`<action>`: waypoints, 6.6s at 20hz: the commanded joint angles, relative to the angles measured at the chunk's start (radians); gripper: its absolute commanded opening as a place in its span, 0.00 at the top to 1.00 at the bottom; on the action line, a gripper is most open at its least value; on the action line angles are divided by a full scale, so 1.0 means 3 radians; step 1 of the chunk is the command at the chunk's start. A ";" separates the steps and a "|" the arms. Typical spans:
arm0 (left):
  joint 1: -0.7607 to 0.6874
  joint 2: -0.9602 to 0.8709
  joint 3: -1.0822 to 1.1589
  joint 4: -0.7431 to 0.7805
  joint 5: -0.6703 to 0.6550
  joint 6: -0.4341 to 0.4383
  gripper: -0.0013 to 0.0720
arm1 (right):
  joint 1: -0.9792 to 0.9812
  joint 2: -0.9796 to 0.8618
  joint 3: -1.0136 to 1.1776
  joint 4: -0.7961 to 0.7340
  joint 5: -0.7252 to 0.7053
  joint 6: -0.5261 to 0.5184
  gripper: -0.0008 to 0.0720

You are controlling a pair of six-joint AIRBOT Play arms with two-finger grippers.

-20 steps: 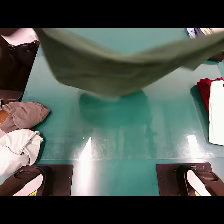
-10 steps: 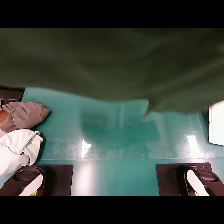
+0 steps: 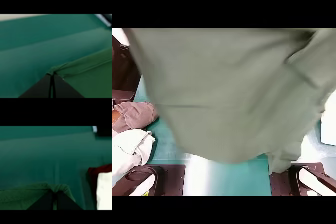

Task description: Fold the shirts.

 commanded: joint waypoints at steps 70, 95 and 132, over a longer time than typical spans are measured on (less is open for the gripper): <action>0.0003 0.0039 -0.3925 -0.0352 0.0008 -0.0097 0.95 | 0.0682 0.0141 -0.3007 -0.0299 -0.0057 -0.0094 0.41; 0.0004 0.0039 -0.3615 -0.0366 -0.0017 -0.0019 0.95 | 0.0156 0.0273 -0.4584 0.0275 -0.0837 -0.0289 0.96; 0.0006 -0.1087 -0.2202 0.0037 0.2355 -0.0890 0.29 | 0.0655 -0.1869 -0.1094 0.0451 -0.1603 -0.0140 0.36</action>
